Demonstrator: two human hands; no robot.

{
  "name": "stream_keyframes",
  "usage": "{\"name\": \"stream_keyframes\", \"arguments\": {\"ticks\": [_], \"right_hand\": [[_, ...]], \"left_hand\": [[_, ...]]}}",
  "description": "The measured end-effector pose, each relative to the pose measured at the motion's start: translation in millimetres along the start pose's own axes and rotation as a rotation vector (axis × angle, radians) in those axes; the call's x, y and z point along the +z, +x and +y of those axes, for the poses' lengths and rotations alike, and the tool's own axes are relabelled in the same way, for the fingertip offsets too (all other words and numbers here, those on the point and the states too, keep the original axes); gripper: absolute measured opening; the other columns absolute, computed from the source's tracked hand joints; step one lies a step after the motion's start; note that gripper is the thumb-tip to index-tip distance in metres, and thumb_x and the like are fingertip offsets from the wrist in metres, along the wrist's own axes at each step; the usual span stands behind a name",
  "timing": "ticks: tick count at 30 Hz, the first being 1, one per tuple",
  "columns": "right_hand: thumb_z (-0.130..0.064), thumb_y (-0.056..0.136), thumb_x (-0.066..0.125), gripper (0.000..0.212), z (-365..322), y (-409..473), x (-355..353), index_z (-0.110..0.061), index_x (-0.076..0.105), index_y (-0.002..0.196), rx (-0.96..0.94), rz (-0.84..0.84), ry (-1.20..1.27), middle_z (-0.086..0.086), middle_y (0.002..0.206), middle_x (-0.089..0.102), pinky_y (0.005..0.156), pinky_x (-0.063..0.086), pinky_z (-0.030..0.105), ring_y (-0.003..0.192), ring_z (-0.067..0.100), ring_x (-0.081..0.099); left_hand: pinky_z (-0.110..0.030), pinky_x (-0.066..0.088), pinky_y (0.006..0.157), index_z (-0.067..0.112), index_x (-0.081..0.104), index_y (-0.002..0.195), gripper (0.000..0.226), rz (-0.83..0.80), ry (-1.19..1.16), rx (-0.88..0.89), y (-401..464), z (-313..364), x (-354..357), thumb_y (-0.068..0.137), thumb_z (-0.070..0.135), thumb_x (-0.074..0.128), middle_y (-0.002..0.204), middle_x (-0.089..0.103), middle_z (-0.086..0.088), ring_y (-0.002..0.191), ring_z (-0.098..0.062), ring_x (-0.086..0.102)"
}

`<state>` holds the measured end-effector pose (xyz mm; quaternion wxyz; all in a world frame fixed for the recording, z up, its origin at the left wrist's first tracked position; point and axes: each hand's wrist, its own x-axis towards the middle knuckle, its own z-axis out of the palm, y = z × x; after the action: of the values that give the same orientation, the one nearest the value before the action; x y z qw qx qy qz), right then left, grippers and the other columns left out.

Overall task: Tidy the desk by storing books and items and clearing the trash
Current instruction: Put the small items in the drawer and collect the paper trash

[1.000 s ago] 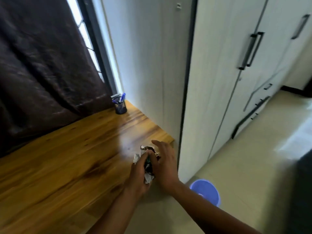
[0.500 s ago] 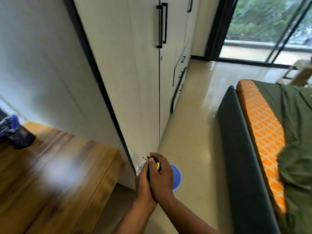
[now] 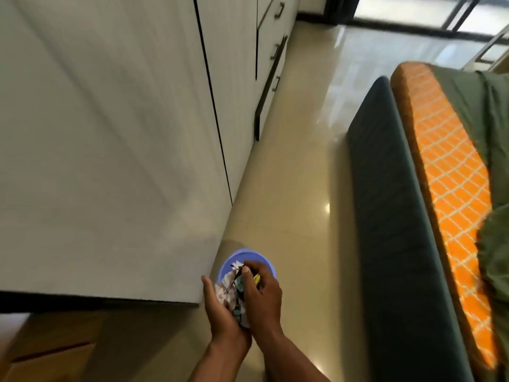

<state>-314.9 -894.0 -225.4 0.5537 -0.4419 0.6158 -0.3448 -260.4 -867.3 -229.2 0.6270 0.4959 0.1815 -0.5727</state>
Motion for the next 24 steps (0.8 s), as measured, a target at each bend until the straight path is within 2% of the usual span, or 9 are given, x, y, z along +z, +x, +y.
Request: {"name": "stream_keyframes", "arguments": {"ticks": [4,7,11,16,18,20,22,23,24], "right_hand": [[-0.022,0.097,0.066,0.011,64.4,60.1,0.7,-0.029,0.075,0.099,0.096,-0.056,-0.064,-0.017,0.093,0.075,0.079,0.054,0.019,0.087,0.002,0.070],[-0.018,0.096,0.067,0.013,107.1,97.3,-0.9,-0.025,0.077,0.099,0.193,-0.076,-0.047,-0.017,0.095,0.076,0.084,0.056,0.023,0.087,0.003,0.070],[-0.013,0.095,0.067,0.015,153.5,141.3,4.6,-0.021,0.079,0.095,0.369,-0.119,0.035,-0.006,0.099,0.078,0.091,0.059,0.035,0.096,0.014,0.073],[-0.011,0.096,0.065,0.017,200.4,191.1,14.4,-0.019,0.078,0.090,0.592,-0.184,0.083,0.011,0.107,0.077,0.095,0.058,0.040,0.103,0.027,0.072],[-0.015,0.096,0.063,0.013,218.9,204.4,16.5,-0.017,0.076,0.094,0.695,-0.202,0.082,0.012,0.103,0.076,0.086,0.058,0.037,0.094,0.026,0.071],[-0.020,0.096,0.063,0.013,236.1,213.3,16.3,-0.018,0.075,0.091,0.774,-0.195,0.035,0.009,0.093,0.074,0.073,0.054,0.033,0.081,0.024,0.067],[-0.022,0.095,0.061,0.014,249.3,219.6,15.3,-0.018,0.072,0.088,0.826,-0.170,-0.004,0.012,0.089,0.069,0.073,0.051,0.036,0.078,0.026,0.063],[-0.023,0.096,0.059,0.015,253.9,222.2,14.9,-0.018,0.070,0.086,0.849,-0.168,-0.019,0.013,0.087,0.067,0.073,0.048,0.038,0.077,0.026,0.060],[-0.023,0.097,0.057,0.016,256.3,223.8,14.4,-0.018,0.067,0.085,0.878,-0.172,-0.031,0.013,0.084,0.065,0.072,0.047,0.037,0.075,0.026,0.058]], "left_hand": [[-0.046,0.050,0.098,0.007,0.065,0.131,0.064,0.122,-0.058,-0.039,82.0,-38.5,-14.8,0.103,0.053,0.030,0.131,0.067,-0.021,0.116,-0.036,0.068],[-0.044,0.050,0.096,0.007,0.064,0.133,0.053,0.107,-0.048,-0.089,129.6,-58.3,-29.9,0.103,0.036,0.031,0.134,0.065,-0.020,0.115,-0.034,0.069],[-0.047,0.049,0.100,0.009,0.062,0.136,0.057,0.154,-0.019,-0.117,189.4,-75.5,-47.5,0.104,0.045,0.031,0.136,0.064,-0.020,0.124,-0.037,0.062],[-0.050,0.048,0.100,0.008,0.061,0.136,0.068,0.198,0.003,-0.176,248.1,-93.4,-64.3,0.104,0.055,0.024,0.132,0.066,-0.021,0.125,-0.039,0.060],[-0.052,0.045,0.107,0.008,0.061,0.136,0.067,0.217,0.021,-0.201,263.2,-99.4,-73.5,0.103,0.056,0.027,0.132,0.066,-0.021,0.124,-0.039,0.061],[-0.048,0.050,0.102,0.013,0.066,0.128,0.060,0.274,0.084,-0.213,275.9,-101.2,-81.8,0.103,0.054,0.031,0.123,0.071,-0.017,0.112,-0.035,0.068],[-0.039,0.055,0.080,0.019,0.069,0.110,0.049,0.332,0.165,-0.244,286.5,-102.6,-87.0,0.105,0.052,0.033,0.104,0.075,-0.010,0.086,-0.027,0.073],[-0.037,0.053,0.077,0.021,0.068,0.104,0.046,0.354,0.194,-0.254,291.8,-103.7,-89.2,0.105,0.051,0.034,0.101,0.074,-0.009,0.082,-0.026,0.072],[-0.038,0.051,0.082,0.022,0.067,0.100,0.044,0.364,0.214,-0.261,295.3,-104.5,-91.0,0.105,0.052,0.035,0.105,0.072,-0.009,0.087,-0.027,0.070]]}}
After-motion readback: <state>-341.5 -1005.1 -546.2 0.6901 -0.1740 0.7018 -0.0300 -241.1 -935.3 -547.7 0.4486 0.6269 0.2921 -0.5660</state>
